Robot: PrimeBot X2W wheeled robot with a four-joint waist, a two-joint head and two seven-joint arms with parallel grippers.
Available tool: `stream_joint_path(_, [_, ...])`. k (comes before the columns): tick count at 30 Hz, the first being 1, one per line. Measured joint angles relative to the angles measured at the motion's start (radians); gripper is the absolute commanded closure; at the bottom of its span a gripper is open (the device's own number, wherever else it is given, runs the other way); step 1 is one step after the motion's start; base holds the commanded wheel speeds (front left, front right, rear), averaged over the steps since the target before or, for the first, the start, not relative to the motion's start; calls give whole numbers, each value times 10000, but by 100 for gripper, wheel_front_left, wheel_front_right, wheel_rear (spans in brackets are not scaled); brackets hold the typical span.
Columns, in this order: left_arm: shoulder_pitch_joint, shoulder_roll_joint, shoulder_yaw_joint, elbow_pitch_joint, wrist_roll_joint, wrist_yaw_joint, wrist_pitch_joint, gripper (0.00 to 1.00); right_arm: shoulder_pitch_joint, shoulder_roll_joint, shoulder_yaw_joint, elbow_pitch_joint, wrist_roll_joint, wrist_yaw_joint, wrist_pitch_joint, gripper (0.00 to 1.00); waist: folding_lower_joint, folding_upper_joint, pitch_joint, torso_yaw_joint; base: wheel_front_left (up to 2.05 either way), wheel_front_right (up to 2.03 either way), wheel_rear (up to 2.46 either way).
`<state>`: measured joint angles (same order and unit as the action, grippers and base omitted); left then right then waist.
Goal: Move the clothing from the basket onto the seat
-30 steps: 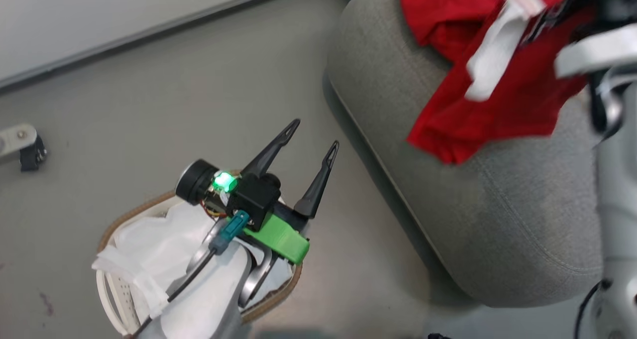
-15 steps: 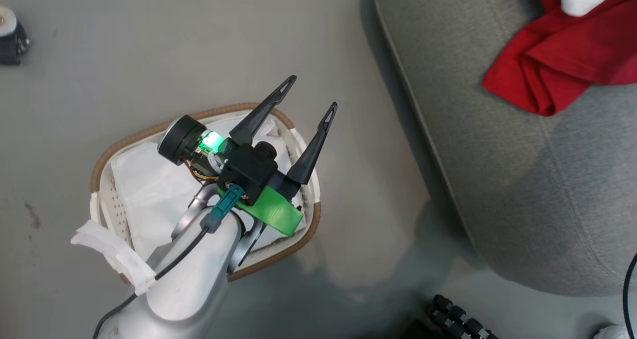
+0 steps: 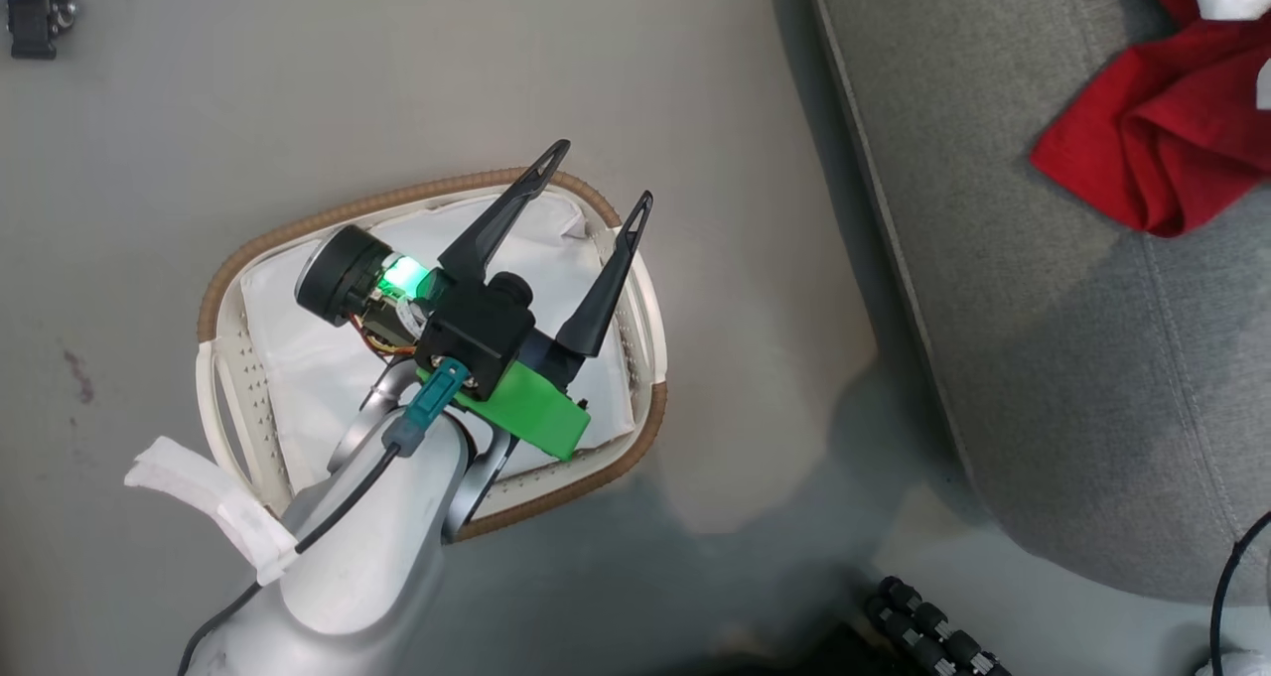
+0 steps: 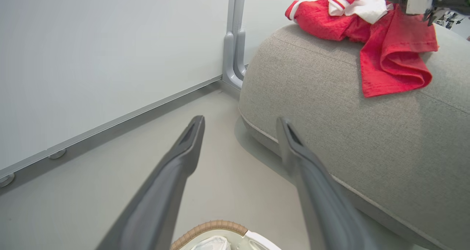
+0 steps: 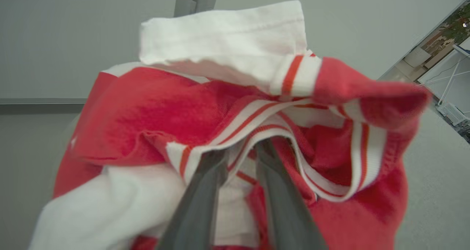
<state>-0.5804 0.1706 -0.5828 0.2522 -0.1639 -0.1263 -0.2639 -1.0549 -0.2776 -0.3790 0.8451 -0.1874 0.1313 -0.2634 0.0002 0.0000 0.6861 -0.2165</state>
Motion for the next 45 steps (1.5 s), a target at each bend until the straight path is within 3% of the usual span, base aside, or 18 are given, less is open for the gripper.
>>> stream_joint_path(11, [474, -301, 485, 94, -199, 0, 0, 0, 1225, -134, 790, -460, 272, 0, 0, 0, -2, 0, -1125, -192, 0, 0, 0])
stream_joint_path(19, [1134, -652, 1528, 211, -529, 138, 0, 0, 1569, -140, 1599, -993, 516, 0, 0, 0, -2, 0, -2411, 19, 0, 0, 0])
stream_joint_path(27, [2252, -771, 3281, 48, -738, 313, -2, 0, 2475, 734, 2288, -1921, 1026, 0, 0, 0, -3, 0, -3760, 490, 0, 0, 0])
stream_joint_path(36, [3736, -1037, 4884, -92, -968, 326, -2, 0, 4660, 1988, 2575, -3187, 1697, 0, 2, 0, -3, 0, -4810, 1377, 0, 0, 0])
stream_joint_path(42, [4663, -1160, 5344, -77, -995, 282, -2, 0, 6325, 2284, 3066, -4004, 2077, 0, 0, 0, -3, 0, -5399, 1798, 0, 0, 0])
stream_joint_path(45, [5084, -1187, 5434, -40, -997, 245, -2, 0, 7246, 2278, 3524, -4328, 2794, 0, 0, 0, -3, 0, -5697, 1958, 0, 0, 0])
